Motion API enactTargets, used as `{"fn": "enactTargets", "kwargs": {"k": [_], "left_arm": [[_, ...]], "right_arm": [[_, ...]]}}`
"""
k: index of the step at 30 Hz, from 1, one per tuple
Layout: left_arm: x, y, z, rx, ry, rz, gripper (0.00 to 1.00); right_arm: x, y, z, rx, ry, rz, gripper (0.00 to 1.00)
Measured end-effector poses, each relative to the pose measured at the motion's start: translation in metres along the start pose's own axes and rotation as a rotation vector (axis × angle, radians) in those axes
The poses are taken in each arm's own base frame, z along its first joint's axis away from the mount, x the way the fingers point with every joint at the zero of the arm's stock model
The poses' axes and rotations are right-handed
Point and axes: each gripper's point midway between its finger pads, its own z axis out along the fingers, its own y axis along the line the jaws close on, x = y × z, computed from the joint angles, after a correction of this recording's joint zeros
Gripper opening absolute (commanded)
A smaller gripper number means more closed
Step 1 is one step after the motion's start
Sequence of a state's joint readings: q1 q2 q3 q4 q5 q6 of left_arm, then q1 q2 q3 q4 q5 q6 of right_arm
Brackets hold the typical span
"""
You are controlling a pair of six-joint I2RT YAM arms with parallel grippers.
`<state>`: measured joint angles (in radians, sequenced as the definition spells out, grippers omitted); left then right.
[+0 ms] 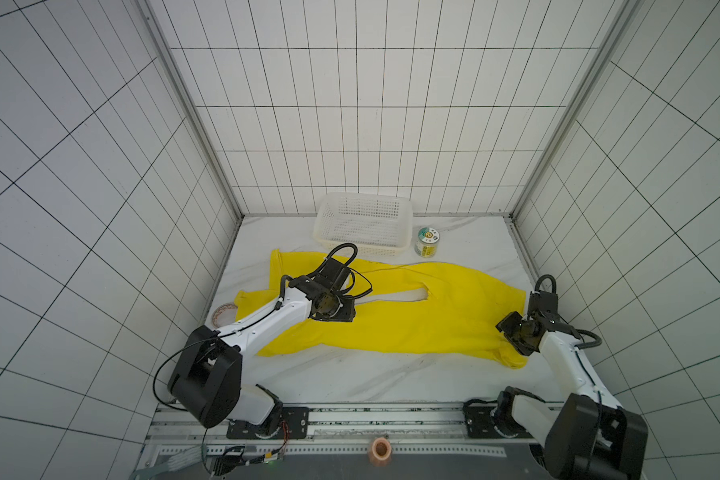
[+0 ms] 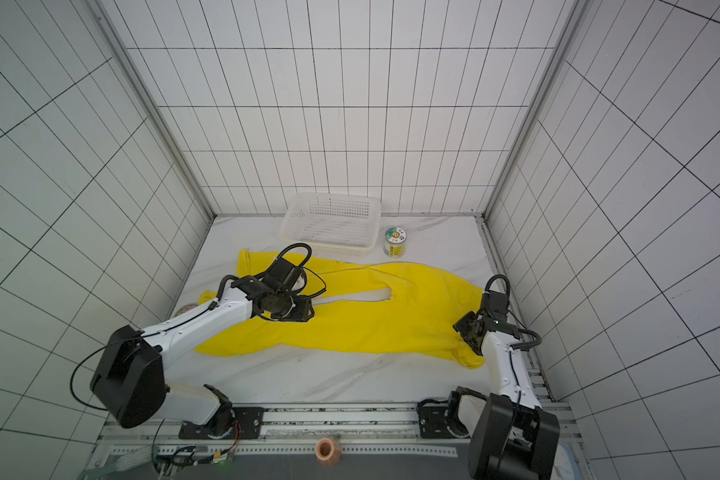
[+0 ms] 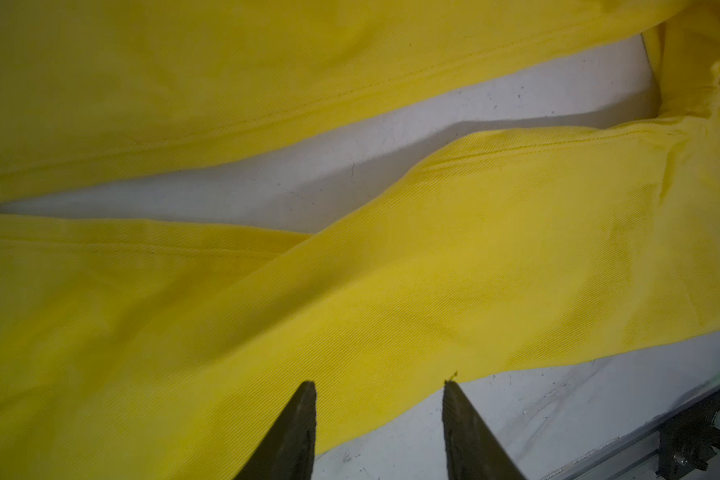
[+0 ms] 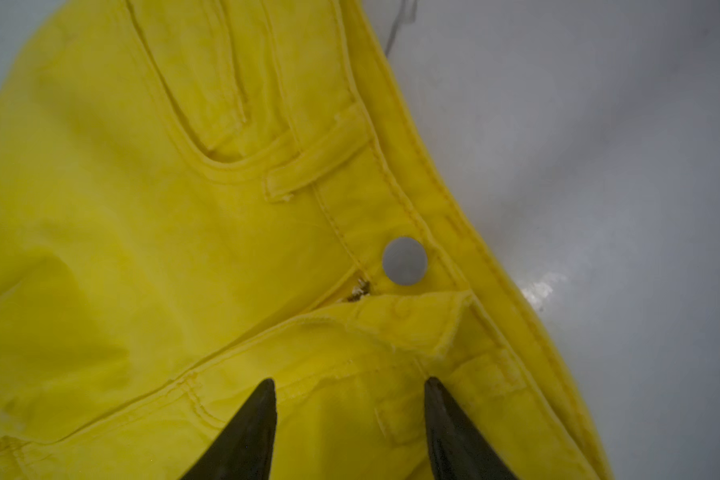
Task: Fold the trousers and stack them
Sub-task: 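Reach the left gripper across the trousers while the right holds the waistband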
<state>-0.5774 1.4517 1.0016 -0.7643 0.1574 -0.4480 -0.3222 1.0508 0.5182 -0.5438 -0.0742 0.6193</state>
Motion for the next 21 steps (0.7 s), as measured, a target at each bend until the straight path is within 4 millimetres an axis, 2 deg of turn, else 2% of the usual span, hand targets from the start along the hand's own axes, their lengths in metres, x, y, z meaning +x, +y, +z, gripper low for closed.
{"fn": "enactTargets", "kwargs": {"k": [4,10,13,16,21], "left_arm": [[-0.003,-0.015,0.006,0.038,-0.013,0.053,0.48],[-0.001,-0.060,0.022,0.114,-0.003,0.215,0.49],[0.005,-0.077,0.032,0.132,0.011,0.287,0.49],[0.008,-0.082,0.038,0.137,0.019,0.324,0.49],[0.002,-0.073,0.037,0.075,0.001,0.378,0.53]], "right_arm": [[0.002,-0.002,0.002,0.005,0.003,0.059,0.61],[-0.001,-0.008,0.016,0.053,0.017,0.041,0.65],[-0.011,-0.001,0.023,0.045,0.006,0.004,0.65],[-0.025,0.006,0.027,0.044,-0.012,-0.033,0.66],[-0.044,0.014,0.037,0.062,-0.034,-0.091,0.66]]}}
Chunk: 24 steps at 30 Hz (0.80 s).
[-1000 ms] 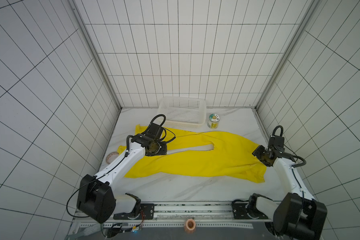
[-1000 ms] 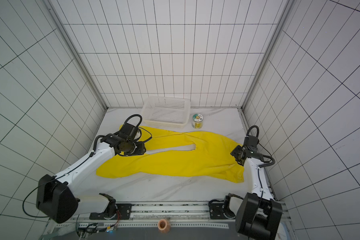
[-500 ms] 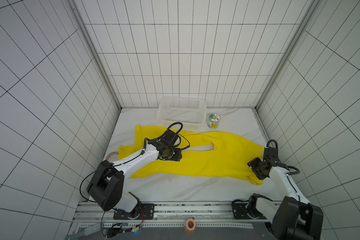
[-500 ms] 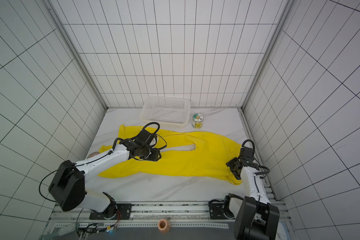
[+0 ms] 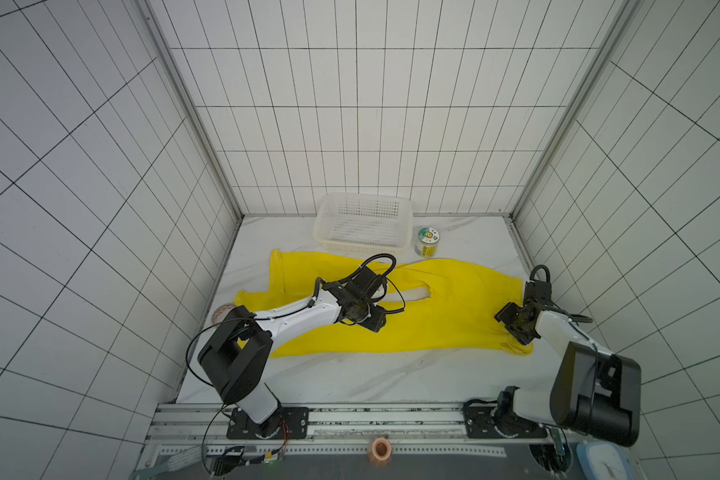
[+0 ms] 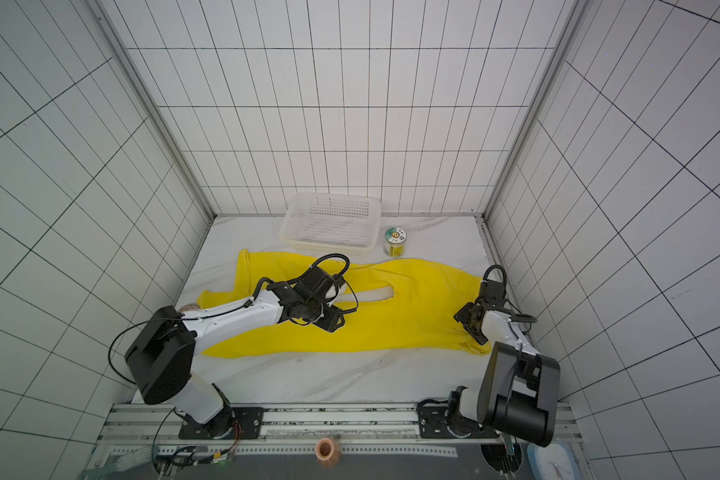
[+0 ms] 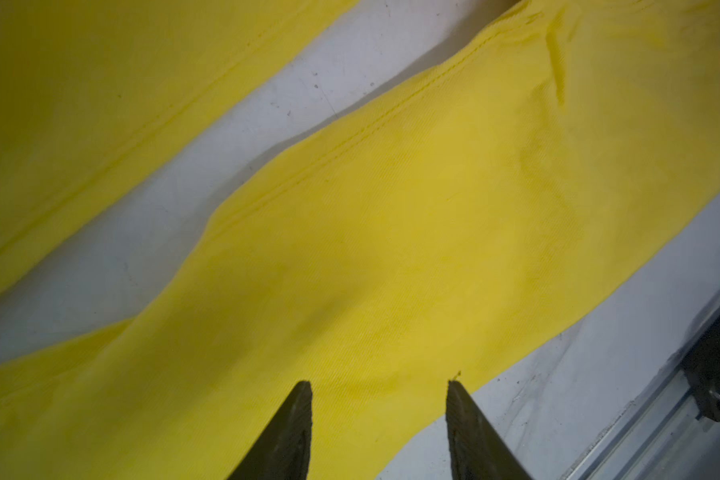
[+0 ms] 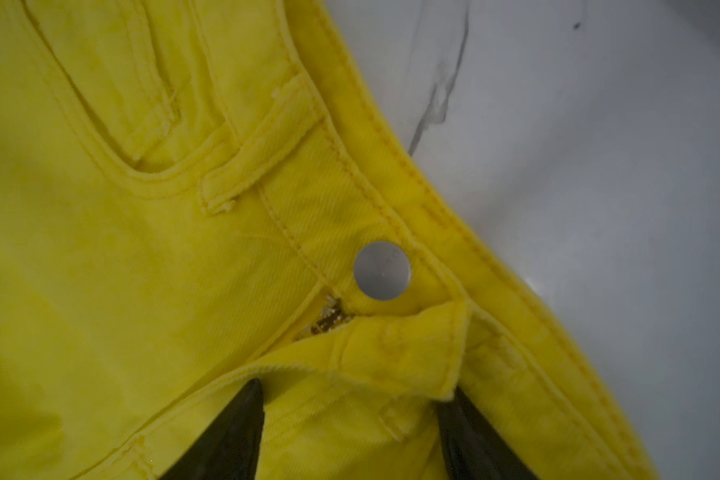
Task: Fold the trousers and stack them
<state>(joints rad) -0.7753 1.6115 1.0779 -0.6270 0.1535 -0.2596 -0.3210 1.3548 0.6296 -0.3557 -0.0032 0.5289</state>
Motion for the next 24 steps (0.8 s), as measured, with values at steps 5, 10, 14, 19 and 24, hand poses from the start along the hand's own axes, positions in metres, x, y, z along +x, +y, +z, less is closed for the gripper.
{"fn": "enactTargets", "kwargs": {"k": [5,10,14,19,24], "left_arm": [[0.004,0.022,-0.011,-0.106,0.010,0.030,0.58],[0.016,0.077,-0.038,-0.215,0.020,-0.090,0.58],[0.032,0.127,-0.055,-0.283,0.002,-0.235,0.59],[0.043,0.163,-0.051,-0.312,0.029,-0.346,0.58],[0.042,0.169,-0.032,-0.307,0.046,-0.353,0.57]], "right_arm": [[-0.023,0.009,0.010,0.016,-0.023,-0.060,0.67],[-0.033,0.013,0.012,0.023,-0.026,-0.121,0.68],[-0.030,0.020,0.003,-0.006,-0.019,-0.162,0.69],[-0.029,0.044,-0.036,-0.119,-0.070,-0.199,0.72],[-0.022,0.048,-0.083,-0.188,-0.128,-0.175,0.81]]}}
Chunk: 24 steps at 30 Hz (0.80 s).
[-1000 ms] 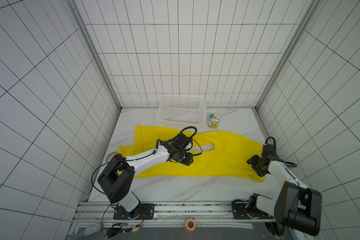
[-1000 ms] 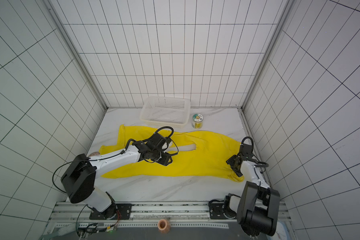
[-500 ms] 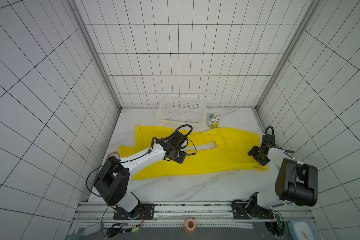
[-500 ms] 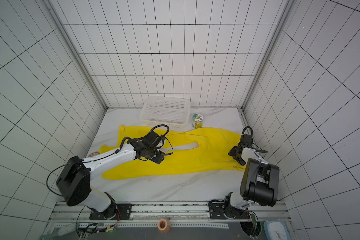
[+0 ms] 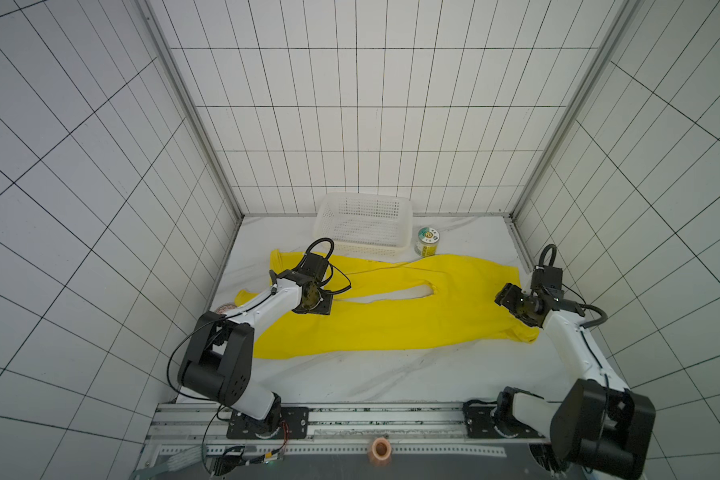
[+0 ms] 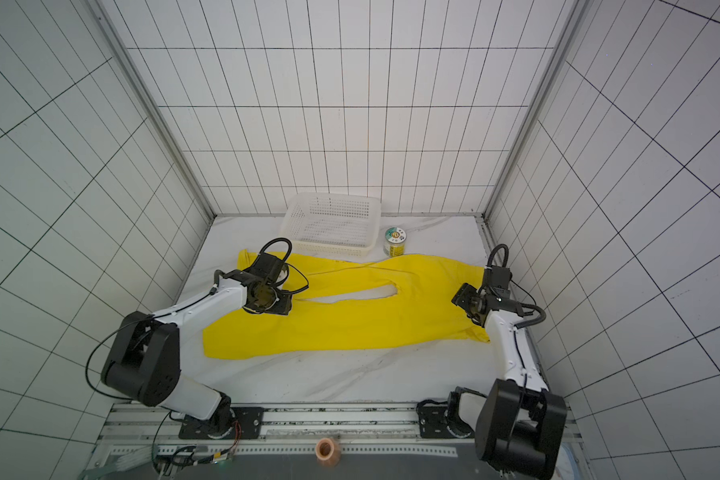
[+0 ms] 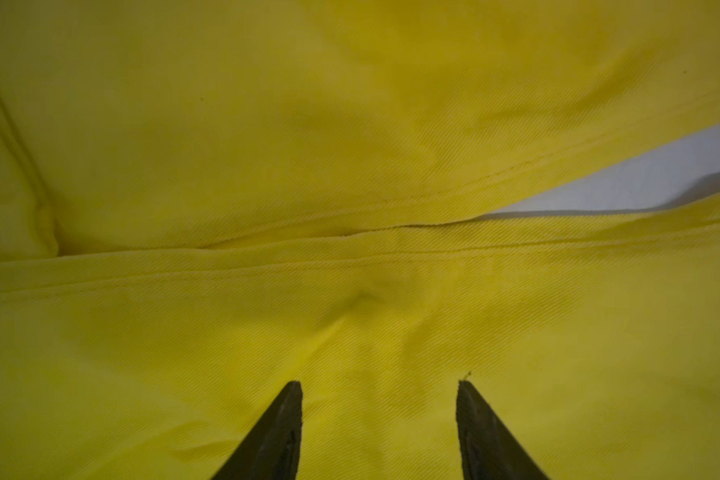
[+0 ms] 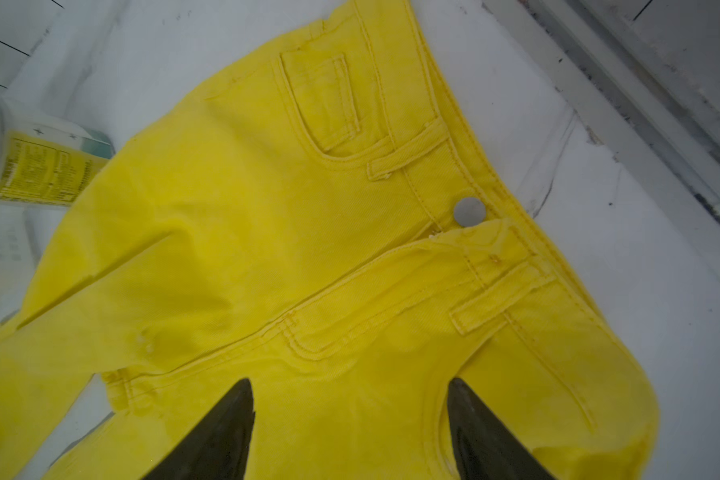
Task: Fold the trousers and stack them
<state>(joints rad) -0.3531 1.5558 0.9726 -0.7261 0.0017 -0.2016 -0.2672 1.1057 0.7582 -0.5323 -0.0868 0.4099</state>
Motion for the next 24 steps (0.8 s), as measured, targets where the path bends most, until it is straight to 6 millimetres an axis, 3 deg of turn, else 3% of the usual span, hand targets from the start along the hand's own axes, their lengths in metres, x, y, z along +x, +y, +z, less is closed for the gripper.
{"fn": "enactTargets", "kwargs": {"k": [6,10,14,15,18,21,24], "left_arm": [[0.005,0.000,0.021,-0.009,0.039,-0.005,0.57],[0.006,-0.016,0.016,0.002,0.026,0.048,0.58],[0.005,-0.072,-0.009,0.078,-0.053,0.219,0.59],[0.005,-0.090,-0.016,0.110,-0.082,0.273,0.59],[0.007,-0.139,-0.036,0.205,-0.170,0.424,0.60],[0.014,-0.182,-0.050,0.308,-0.246,0.560,0.60],[0.025,-0.216,-0.058,0.399,-0.318,0.690,0.61]], "right_arm": [[0.016,-0.017,-0.031,0.055,-0.030,0.131,0.79],[0.041,-0.038,-0.033,0.129,0.005,0.229,0.75],[0.063,-0.056,-0.028,0.182,0.042,0.319,0.77],[0.068,-0.059,-0.025,0.185,0.055,0.333,0.82],[0.076,-0.059,-0.013,0.168,0.080,0.349,0.82],[0.076,-0.054,0.001,0.137,0.097,0.356,0.77],[0.076,-0.047,0.015,0.094,0.117,0.372,0.61]]}}
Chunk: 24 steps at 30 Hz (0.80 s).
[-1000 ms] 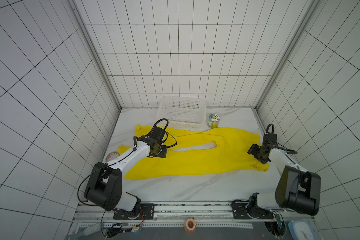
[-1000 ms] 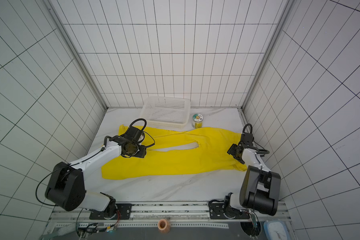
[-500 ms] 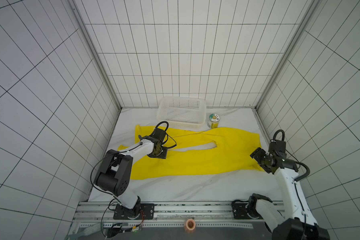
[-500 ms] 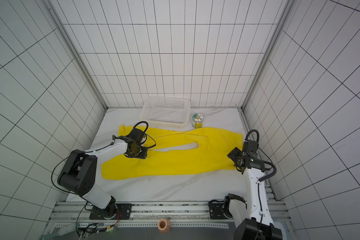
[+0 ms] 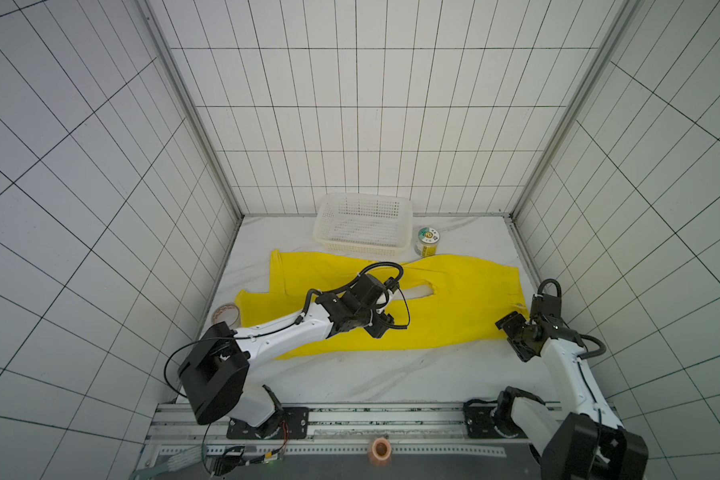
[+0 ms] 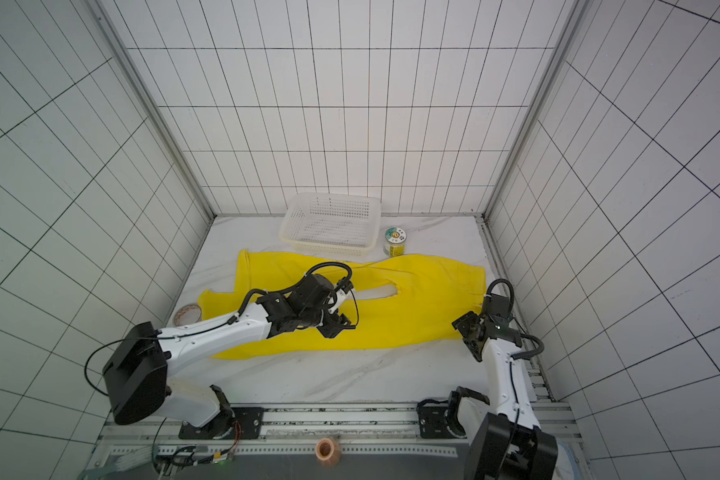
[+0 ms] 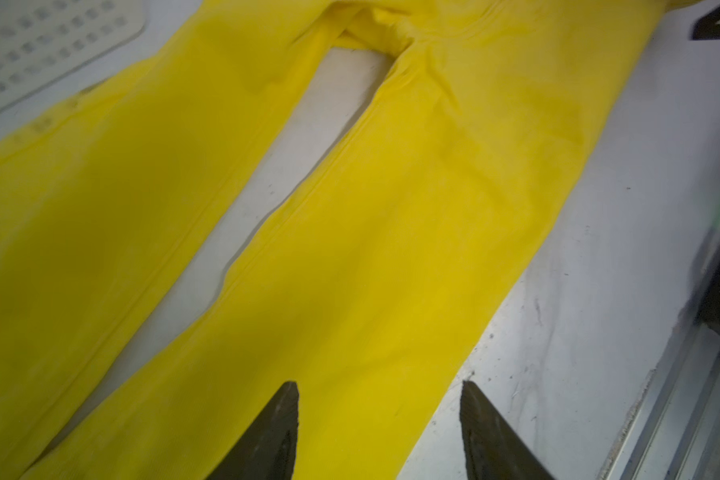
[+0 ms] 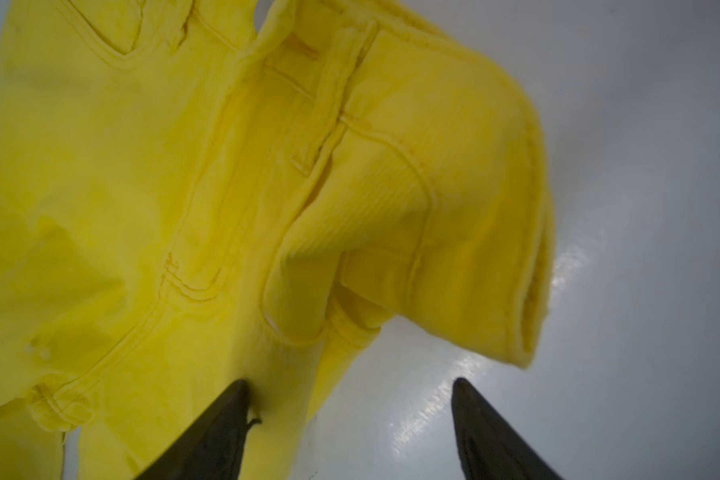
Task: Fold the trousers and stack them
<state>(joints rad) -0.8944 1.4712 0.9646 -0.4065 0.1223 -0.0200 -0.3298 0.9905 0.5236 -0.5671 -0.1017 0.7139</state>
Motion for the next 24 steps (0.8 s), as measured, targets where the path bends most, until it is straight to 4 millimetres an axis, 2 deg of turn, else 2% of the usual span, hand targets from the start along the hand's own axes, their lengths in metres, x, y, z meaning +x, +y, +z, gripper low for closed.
{"fn": "enactTargets", "kwargs": {"k": [4,7,12,16,19,24], "left_arm": [[-0.007,-0.039,0.010,0.091,-0.075,0.160,0.61],[-0.018,-0.061,0.019,0.134,-0.127,0.258,0.61],[-0.029,-0.097,0.047,0.181,-0.172,0.395,0.61],[-0.032,-0.119,0.072,0.196,-0.180,0.482,0.61],[-0.035,-0.124,0.085,0.184,-0.189,0.521,0.61],[-0.043,-0.116,0.101,0.115,-0.193,0.562,0.60]], "right_arm": [[0.000,0.010,0.013,-0.041,0.033,0.014,0.26],[-0.001,0.017,0.016,-0.070,0.044,0.017,0.12],[0.001,0.021,0.019,-0.089,0.064,0.031,0.04],[0.002,0.025,0.021,-0.102,0.080,0.043,0.03],[0.002,0.028,0.022,-0.112,0.095,0.051,0.00],[-0.008,0.042,0.015,-0.141,0.083,0.047,0.00]]}}
